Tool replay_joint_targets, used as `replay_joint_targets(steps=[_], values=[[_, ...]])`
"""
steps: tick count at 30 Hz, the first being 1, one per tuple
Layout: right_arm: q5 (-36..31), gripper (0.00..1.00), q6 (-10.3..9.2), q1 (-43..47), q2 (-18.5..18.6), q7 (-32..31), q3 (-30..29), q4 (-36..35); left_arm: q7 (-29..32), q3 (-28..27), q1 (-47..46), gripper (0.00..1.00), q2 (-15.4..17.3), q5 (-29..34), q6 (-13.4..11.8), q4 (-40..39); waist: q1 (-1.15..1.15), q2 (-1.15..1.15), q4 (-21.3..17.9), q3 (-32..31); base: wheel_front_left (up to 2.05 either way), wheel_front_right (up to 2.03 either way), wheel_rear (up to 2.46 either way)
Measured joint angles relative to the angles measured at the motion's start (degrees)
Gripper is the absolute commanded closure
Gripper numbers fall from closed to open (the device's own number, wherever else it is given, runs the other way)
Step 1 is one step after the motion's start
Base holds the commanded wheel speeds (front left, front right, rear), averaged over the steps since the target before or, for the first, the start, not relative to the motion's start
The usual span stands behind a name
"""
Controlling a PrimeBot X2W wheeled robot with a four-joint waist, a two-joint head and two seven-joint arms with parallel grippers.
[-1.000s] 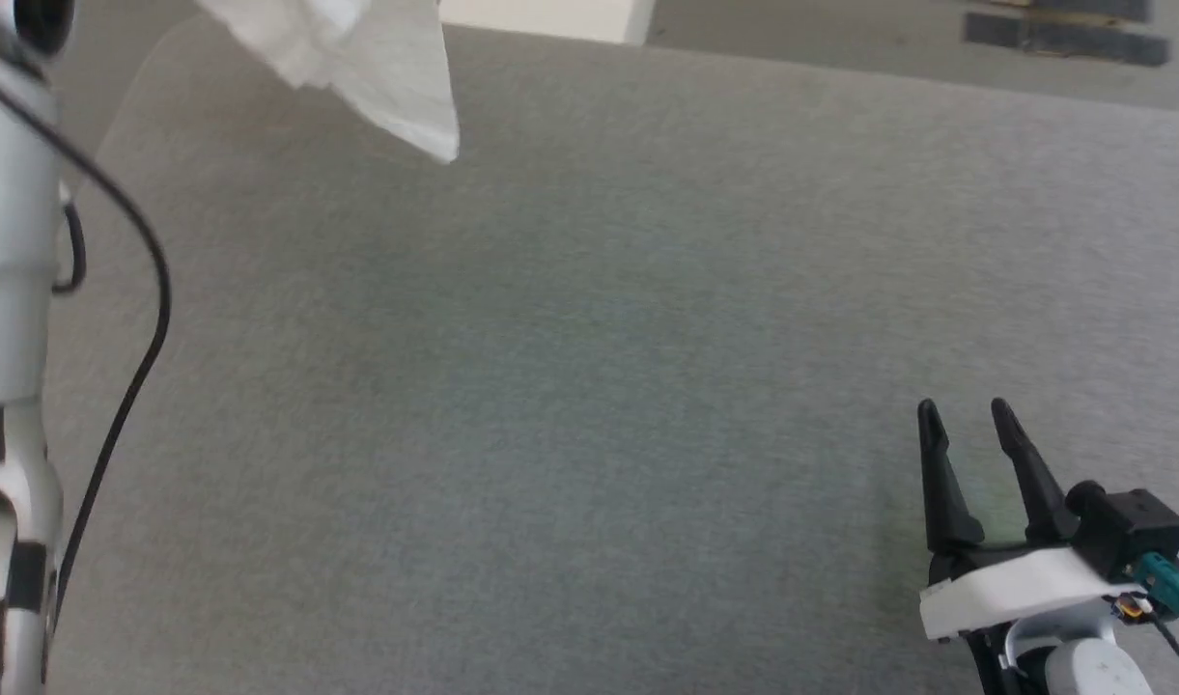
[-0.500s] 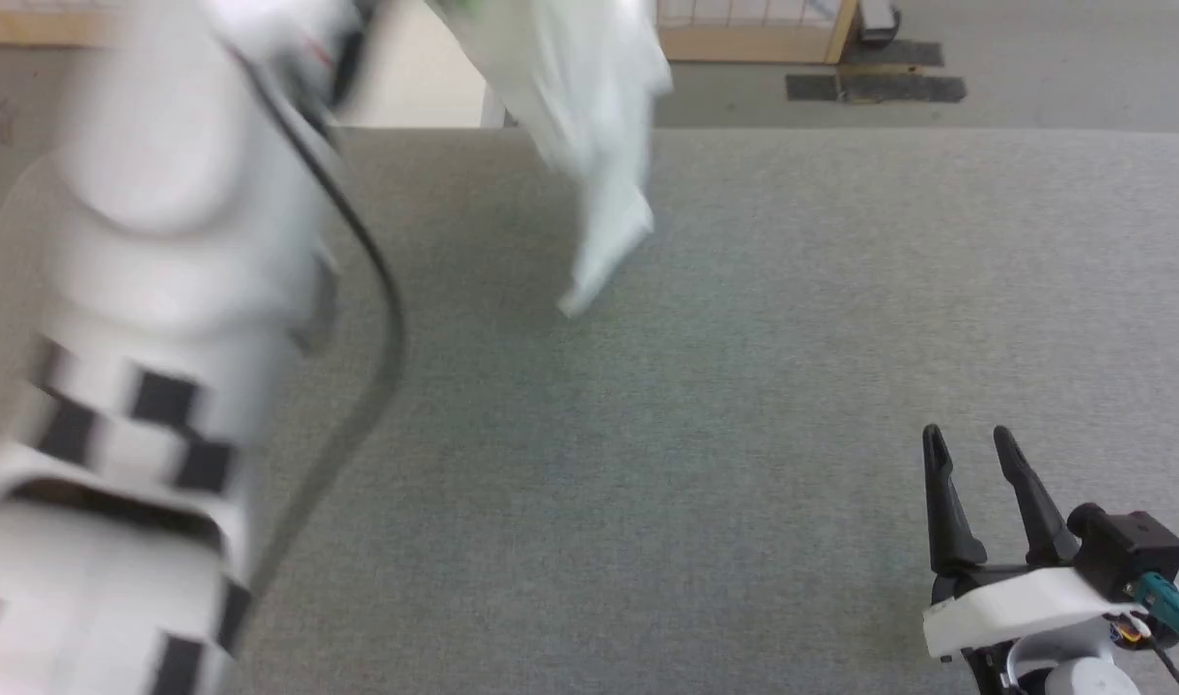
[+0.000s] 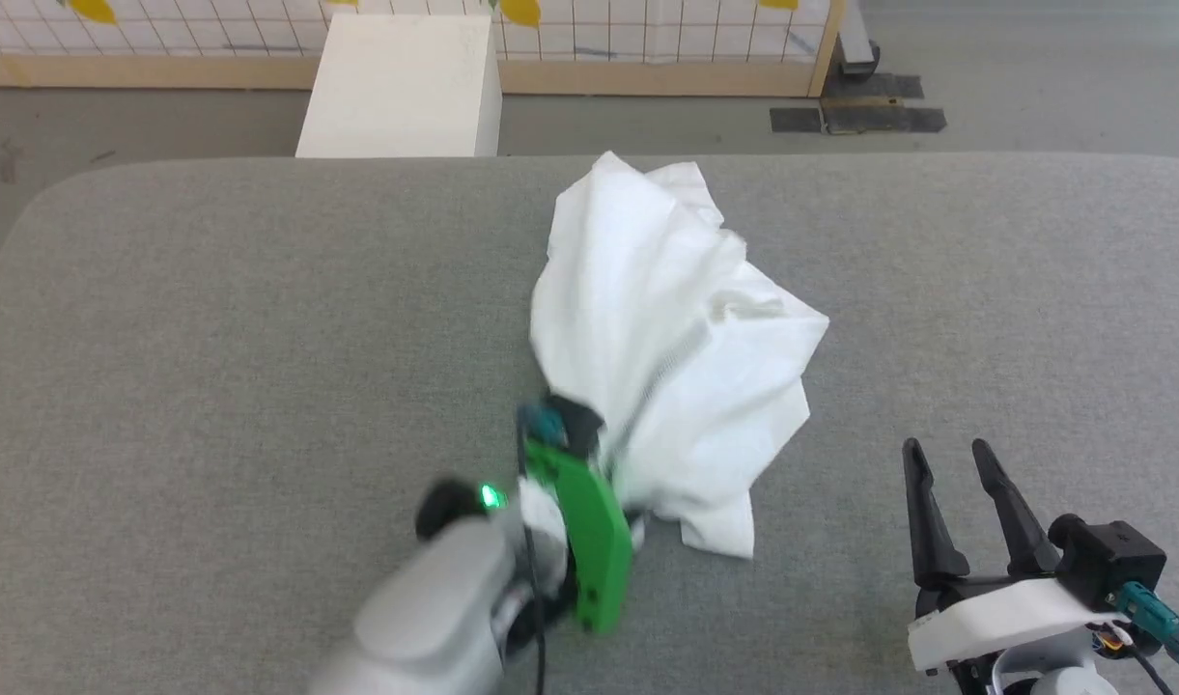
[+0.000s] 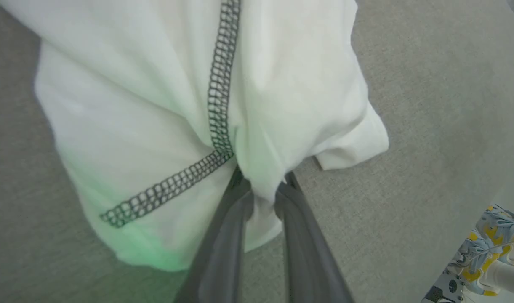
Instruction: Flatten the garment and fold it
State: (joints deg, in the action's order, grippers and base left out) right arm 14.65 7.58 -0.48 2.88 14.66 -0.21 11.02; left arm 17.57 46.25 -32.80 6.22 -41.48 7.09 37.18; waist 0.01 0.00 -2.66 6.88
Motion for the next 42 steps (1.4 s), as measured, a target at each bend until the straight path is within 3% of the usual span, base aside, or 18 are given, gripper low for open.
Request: replay_joint_targets(steps=[2, 3, 4, 11, 17, 22, 27, 29, 32, 35, 42], values=[[0.0, 0.0, 0.0, 0.11, 0.01, 0.0, -0.2, -0.05, 0.96, 0.31, 1.97, 1.0, -0.76, -1.07, -0.11, 0.22, 0.0, 0.0, 0.17, -0.27, 0.0, 0.0, 0.0], [0.01, 0.0, 0.0, 0.25, 0.03, 0.0, -0.25, -0.05, 0.91, -0.09, 2.37, 0.84, -1.11, -1.94, -0.18, -0.02, 0.0, 0.0, 0.28, -0.42, 0.0, 0.0, 0.0], [0.01, 0.0, 0.0, 0.38, 0.01, 0.0, -0.3, -0.04, 0.91, -0.79, 2.57, 0.0, -1.29, -2.93, -0.27, -0.32, 0.0, 0.0, 0.36, -0.58, 0.0, 0.0, 0.0], [0.31, 0.0, 0.0, 1.85, 0.01, 0.0, -0.8, 0.16, -3.07, -10.82, 2.86, 0.0, -1.42, -11.57, -2.59, -8.02, 0.0, 0.0, 1.23, -2.84, 0.0, 0.0, 0.0], [0.68, 0.0, 0.0, 3.03, 0.0, 0.0, -1.58, 0.52, -13.23, -21.84, 3.98, 0.0, 3.07, -14.39, -6.27, -17.41, 0.0, 0.0, 2.1, -5.58, 0.0, 0.0, 0.0], [1.07, 0.0, 0.0, 3.91, 0.01, -0.01, -2.02, 1.13, -29.11, -27.42, 9.17, 0.0, 9.57, -7.06, -8.65, -22.61, 0.0, 0.0, 2.97, -7.64, 0.0, 0.0, 0.0], [1.05, 0.0, 0.0, 4.33, 0.01, -1.16, -2.41, 1.31, -32.1, -28.53, 15.56, 0.0, 14.07, 5.77, -12.23, -26.44, 0.0, 0.0, 4.15, -8.82, 0.0, 0.0, 0.0], [1.04, 0.0, 0.0, 4.33, 0.0, -1.65, -2.32, 1.31, -32.16, -29.5, 18.58, 0.0, 14.17, 11.55, -13.76, -29.69, 0.0, 0.0, 4.19, -9.03, 0.0, 0.0, 0.0], [0.7, 0.0, 0.0, 4.33, 0.0, -2.11, -2.33, 1.36, -32.37, -30.48, 22.98, 0.0, 13.45, 15.29, -14.47, -31.78, 0.0, 0.0, 3.87, -9.19, 0.0, 0.0, 0.0], [-0.46, 0.0, 0.0, 4.35, 0.0, -3.61, -3.68, 2.16, -32.36, -30.29, 28.91, 0.0, 10.61, 16.57, -14.1, -31.25, 0.0, 0.0, 3.71, -9.62, 0.0, 0.0, 0.0], [-0.67, 0.0, 0.0, 1.59, 0.0, -12.69, -5.36, 5.03, -32.36, -30.58, 30.72, 0.0, 8.33, 18.94, -14.3, -29.19, 0.0, 0.0, 3.97, -8.74, 0.0, 0.0, 0.0]])
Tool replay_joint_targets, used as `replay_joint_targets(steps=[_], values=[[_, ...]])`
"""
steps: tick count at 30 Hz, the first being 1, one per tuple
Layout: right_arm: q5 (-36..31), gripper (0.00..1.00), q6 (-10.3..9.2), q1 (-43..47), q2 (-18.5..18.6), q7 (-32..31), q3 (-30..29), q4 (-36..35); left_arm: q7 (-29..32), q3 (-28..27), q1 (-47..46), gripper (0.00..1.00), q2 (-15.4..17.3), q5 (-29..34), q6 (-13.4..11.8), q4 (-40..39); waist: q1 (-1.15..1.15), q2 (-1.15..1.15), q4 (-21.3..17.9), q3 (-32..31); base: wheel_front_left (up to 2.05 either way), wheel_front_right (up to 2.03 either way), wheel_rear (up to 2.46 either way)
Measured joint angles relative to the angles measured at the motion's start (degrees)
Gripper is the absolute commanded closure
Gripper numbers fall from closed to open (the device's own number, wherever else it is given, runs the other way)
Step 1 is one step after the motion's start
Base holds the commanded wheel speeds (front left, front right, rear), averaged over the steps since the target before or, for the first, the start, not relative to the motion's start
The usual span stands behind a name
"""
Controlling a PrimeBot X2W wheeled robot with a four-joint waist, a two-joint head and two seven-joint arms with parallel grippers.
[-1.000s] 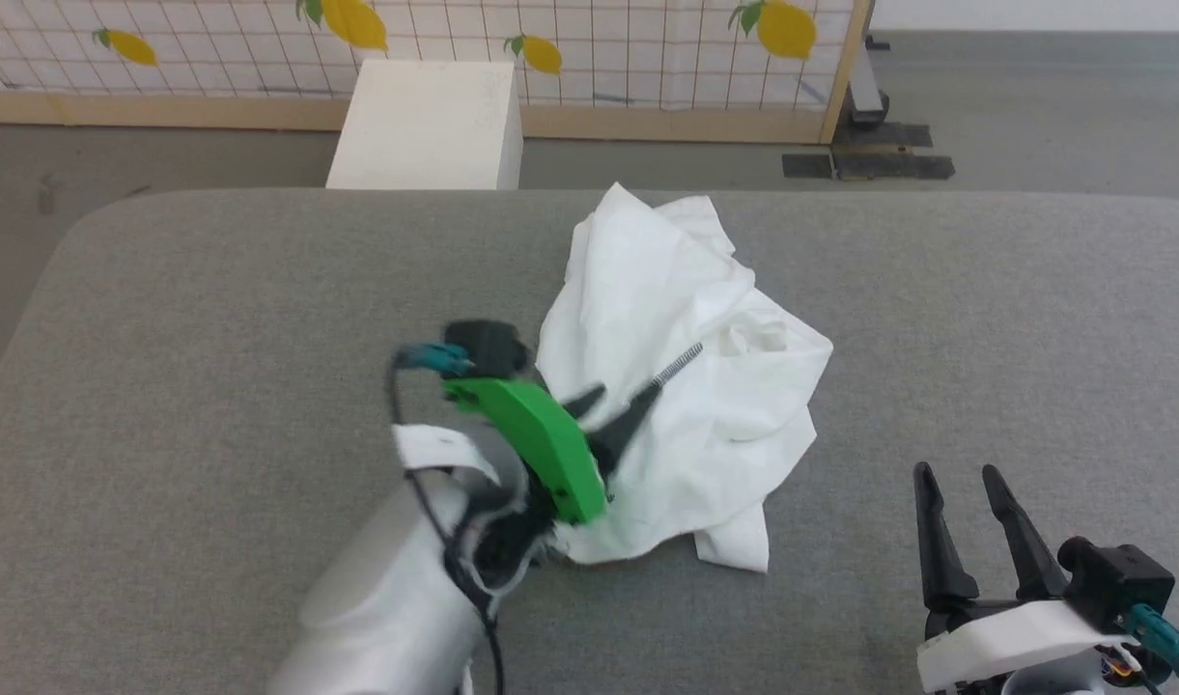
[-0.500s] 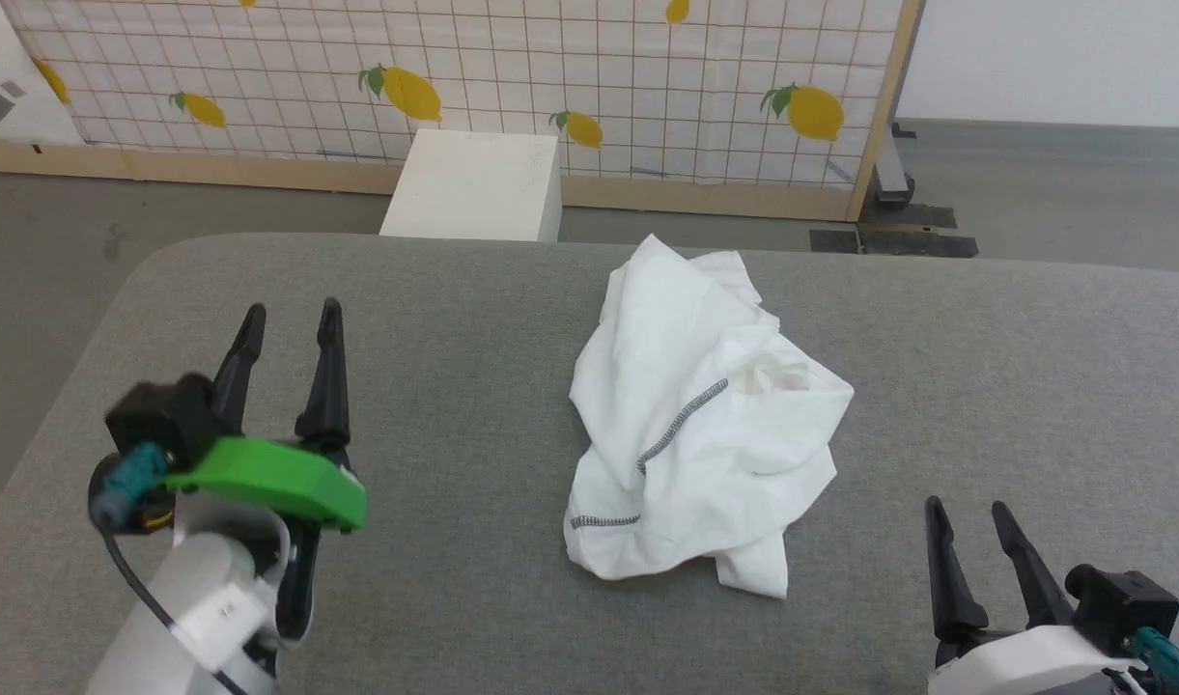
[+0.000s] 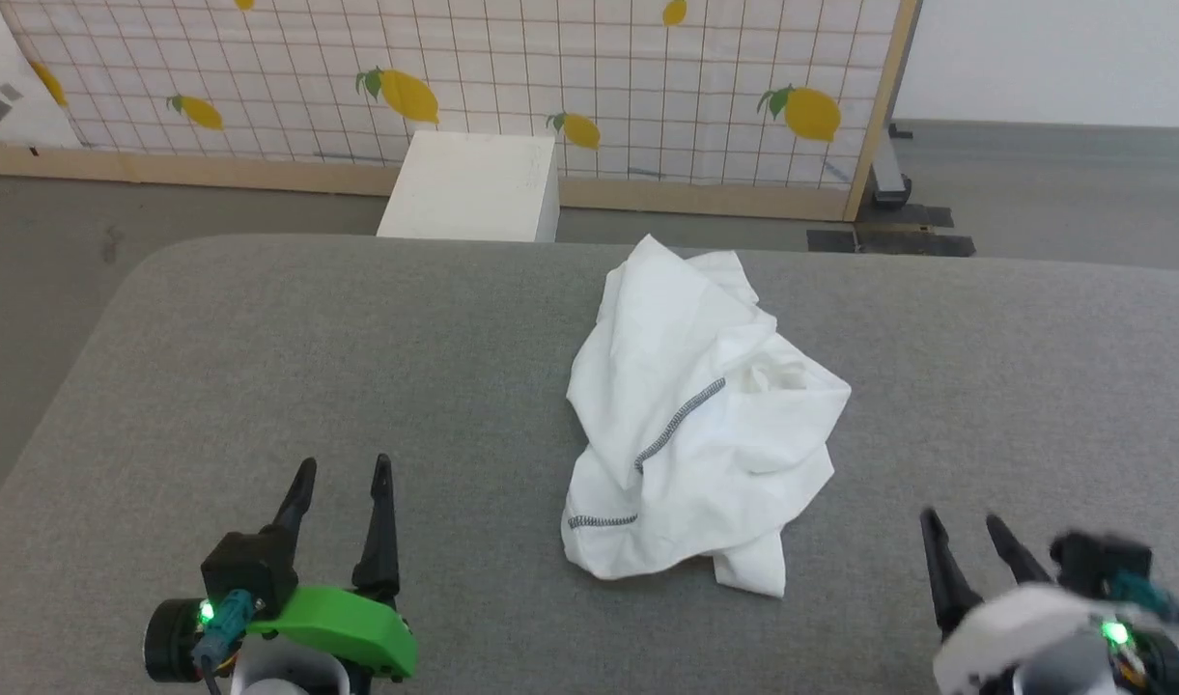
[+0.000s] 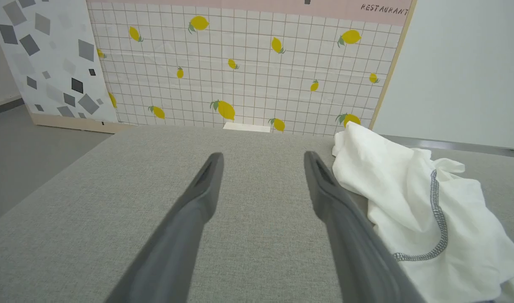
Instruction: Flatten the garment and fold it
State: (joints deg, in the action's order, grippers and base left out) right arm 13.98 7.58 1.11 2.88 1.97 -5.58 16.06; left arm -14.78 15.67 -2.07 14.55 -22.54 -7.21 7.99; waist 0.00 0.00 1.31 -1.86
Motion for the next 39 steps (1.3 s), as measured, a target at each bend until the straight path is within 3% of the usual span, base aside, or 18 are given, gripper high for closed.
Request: replay_joint_targets(steps=[6, 11, 18, 24, 25, 26, 32, 39], values=[[-4.33, 0.0, 0.0, -12.48, 0.04, -14.78, 1.55, 3.49, 0.0, 0.37, -0.73, 0.0, -1.91, 1.16, 0.57, 0.09, 0.0, 0.0, 0.73, 2.47, 0.0, 0.0, 0.0], [-13.36, 0.0, 0.0, -22.72, -0.05, -27.85, 3.63, 9.68, 0.0, 0.16, -2.55, 0.0, -3.52, 2.26, 1.27, -0.01, 0.0, 0.0, 1.87, 5.46, 0.0, 0.0, 0.0], [-21.05, 0.0, 0.0, -28.21, 0.11, -36.69, 5.33, 17.82, 0.0, 0.18, -5.53, 0.0, -5.57, 2.91, 3.12, 0.91, 0.0, 0.0, 5.0, 9.18, 0.0, 0.0, 0.0], [-21.43, 0.0, 0.0, -29.89, 0.25, -38.24, 4.58, 20.52, 0.0, -0.59, -5.65, 0.0, -6.58, 2.86, 4.3, 2.03, 0.0, 0.0, 7.25, 11.17, 0.0, 0.0, 0.0], [-21.11, 0.55, -0.01, -30.16, 0.3, -37.89, 4.55, 20.69, 0.0, -1.01, -5.65, 0.0, -6.84, 2.71, 4.61, 2.04, 0.0, 0.0, 7.38, 11.37, 0.0, 0.0, 0.0], [-20.63, 1.0, -0.01, -30.33, 0.34, -37.4, 4.65, 20.87, 0.0, -1.24, -5.64, 0.0, -6.89, 2.74, 4.68, 2.22, 0.0, 0.0, 7.36, 11.43, 0.0, 0.0, 0.0], [-15.19, 1.0, 0.0, -30.24, 1.0, -29.75, 3.26, 19.19, 0.0, -2.66, -5.3, 0.0, -7.28, 2.9, 4.94, 2.6, 0.0, 0.0, 6.19, 10.39, 0.0, 0.0, 0.0], [-11.21, 1.0, 0.01, -25.9, 5.82, -25.83, -9.5, 9.79, 0.0, -4.16, -2.58, 0.0, -7.48, 3.37, 5.22, 2.48, 0.0, 0.0, 2.98, 8.04, 0.0, 0.0, 0.0]])
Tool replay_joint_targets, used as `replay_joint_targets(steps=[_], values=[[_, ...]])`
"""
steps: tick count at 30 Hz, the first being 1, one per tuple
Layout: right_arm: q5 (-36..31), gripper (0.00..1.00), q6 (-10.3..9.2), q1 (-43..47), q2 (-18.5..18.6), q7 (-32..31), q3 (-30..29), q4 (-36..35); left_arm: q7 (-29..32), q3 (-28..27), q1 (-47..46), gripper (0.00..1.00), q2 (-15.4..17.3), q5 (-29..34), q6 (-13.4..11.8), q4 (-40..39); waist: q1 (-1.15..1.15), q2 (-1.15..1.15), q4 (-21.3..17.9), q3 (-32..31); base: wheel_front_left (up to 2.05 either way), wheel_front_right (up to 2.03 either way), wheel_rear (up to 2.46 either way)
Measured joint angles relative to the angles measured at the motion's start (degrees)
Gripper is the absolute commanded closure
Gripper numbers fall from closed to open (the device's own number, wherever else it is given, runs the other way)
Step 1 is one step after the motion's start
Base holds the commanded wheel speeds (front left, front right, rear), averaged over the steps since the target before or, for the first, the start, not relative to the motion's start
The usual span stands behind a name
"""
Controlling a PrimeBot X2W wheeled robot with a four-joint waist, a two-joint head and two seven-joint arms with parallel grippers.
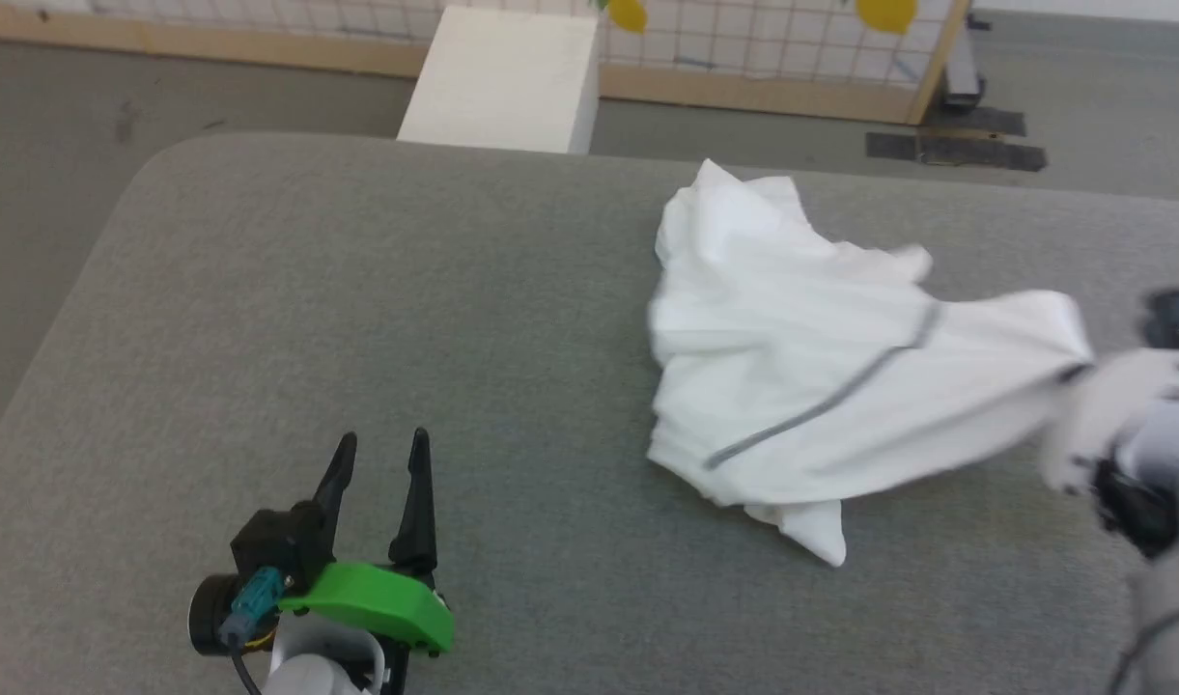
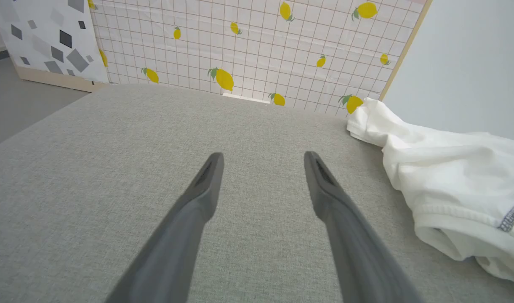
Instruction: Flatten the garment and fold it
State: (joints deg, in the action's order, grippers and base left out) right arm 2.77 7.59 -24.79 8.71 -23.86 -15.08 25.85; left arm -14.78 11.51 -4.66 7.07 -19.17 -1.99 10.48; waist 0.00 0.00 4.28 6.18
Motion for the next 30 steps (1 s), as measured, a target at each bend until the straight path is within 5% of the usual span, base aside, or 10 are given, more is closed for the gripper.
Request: replay_joint_targets(steps=[6, 12, 13, 14, 25, 30], values=[[-1.44, 1.0, -0.01, 11.85, 1.18, -5.1, -15.97, -8.09, 0.0, -0.45, 1.02, 0.0, -0.27, 0.14, 0.36, -0.35, 0.0, 0.0, -3.2, -1.67, 0.0, 0.0, 0.0], [-2.69, 1.0, -0.01, 19.55, -3.47, -8.15, -24.04, -11.9, 0.0, -0.69, 1.01, 0.0, -0.76, 0.22, 0.93, -0.07, 0.0, 0.0, -5.59, -1.85, 0.0, 0.0, 0.0], [-2.21, 0.87, -0.01, 19.54, -4.27, -7.46, -24.29, -12.41, 0.0, -0.75, 1.01, 0.0, -0.78, 0.22, 0.96, 0.05, 0.0, 0.0, -5.95, -1.77, 0.0, 0.0, 0.0], [-1.75, 0.0, -0.01, 19.47, -4.69, -6.7, -24.15, -12.94, 0.0, -0.83, 1.01, 0.0, -0.78, 0.22, 0.99, 0.15, 0.0, 0.0, -6.23, -1.71, 0.0, 0.0, 0.0], [12.33, 0.0, -0.01, 19.84, -5.73, 11.84, -16.8, -21.02, 0.7, -0.13, 0.43, 0.0, -1.62, -1.24, 2.4, 0.19, 0.0, 0.0, -7.96, -1.76, 0.0, 0.0, 0.0], [17.25, 0.0, -0.01, 24.56, -5.77, 17.36, -9.34, -17.74, 11.54, 4.94, -5.22, 0.0, -3.09, -4.76, 3.75, 1.72, 0.0, 0.0, -9.99, -1.62, 0.0, 0.0, 0.0]])
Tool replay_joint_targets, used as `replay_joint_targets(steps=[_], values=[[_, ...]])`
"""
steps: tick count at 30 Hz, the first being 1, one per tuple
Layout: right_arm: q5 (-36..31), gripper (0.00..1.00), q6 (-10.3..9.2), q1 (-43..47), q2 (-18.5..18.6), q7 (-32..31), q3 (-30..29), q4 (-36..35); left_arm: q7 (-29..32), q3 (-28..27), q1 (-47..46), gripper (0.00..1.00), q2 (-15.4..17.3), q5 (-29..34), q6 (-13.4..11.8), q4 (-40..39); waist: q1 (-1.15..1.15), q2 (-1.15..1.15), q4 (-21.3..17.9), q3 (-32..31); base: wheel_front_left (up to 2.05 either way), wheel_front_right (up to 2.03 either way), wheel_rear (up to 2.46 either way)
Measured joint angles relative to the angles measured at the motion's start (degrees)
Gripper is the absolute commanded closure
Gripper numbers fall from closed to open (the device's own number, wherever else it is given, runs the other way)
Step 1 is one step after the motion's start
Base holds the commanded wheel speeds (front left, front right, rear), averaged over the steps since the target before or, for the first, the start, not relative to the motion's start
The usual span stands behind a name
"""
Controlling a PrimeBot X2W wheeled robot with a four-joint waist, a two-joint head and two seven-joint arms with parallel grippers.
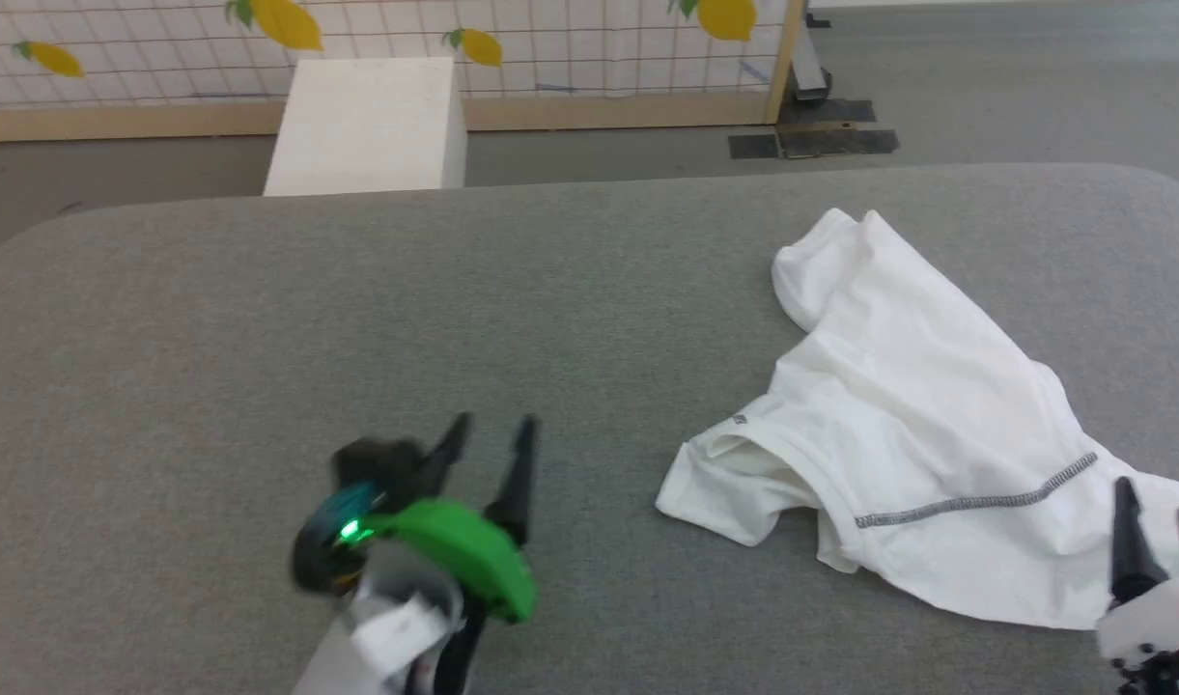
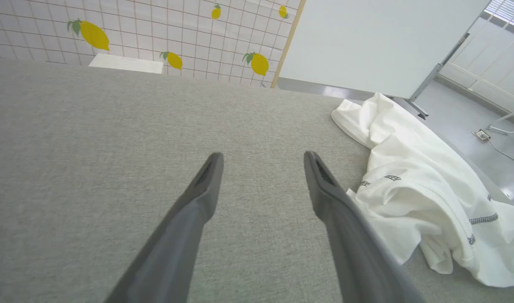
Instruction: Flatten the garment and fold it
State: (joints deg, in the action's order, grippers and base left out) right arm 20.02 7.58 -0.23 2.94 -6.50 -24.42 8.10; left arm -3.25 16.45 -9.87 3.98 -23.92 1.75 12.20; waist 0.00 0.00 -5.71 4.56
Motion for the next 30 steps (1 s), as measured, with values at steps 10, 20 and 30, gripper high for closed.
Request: replay_joint_targets(steps=[10, 20, 30], values=[[0.6, 0.0, 0.0, -0.48, -0.03, 2.08, 3.83, 2.94, 33.56, 15.86, -16.17, 0.0, -1.16, -3.12, 1.71, 12.34, 0.0, 0.0, -5.6, 2.47, 0.0, 0.0, 0.0], [0.53, 0.0, 0.0, -1.16, -0.02, 4.1, 3.45, 4.88, 33.75, 17.63, -19.26, 1.0, -1.14, -3.82, 1.22, 18.7, 0.0, 0.0, -9.87, 5.75, 0.0, 0.0, 0.0], [-1.12, 0.0, 0.0, -1.19, -0.03, 4.14, 3.65, 5.17, 15.23, 7.92, -19.62, 1.0, -0.22, -7.79, -4.13, 14.96, 0.0, 0.0, -4.85, 5.8, 0.0, 0.0, 0.0]])
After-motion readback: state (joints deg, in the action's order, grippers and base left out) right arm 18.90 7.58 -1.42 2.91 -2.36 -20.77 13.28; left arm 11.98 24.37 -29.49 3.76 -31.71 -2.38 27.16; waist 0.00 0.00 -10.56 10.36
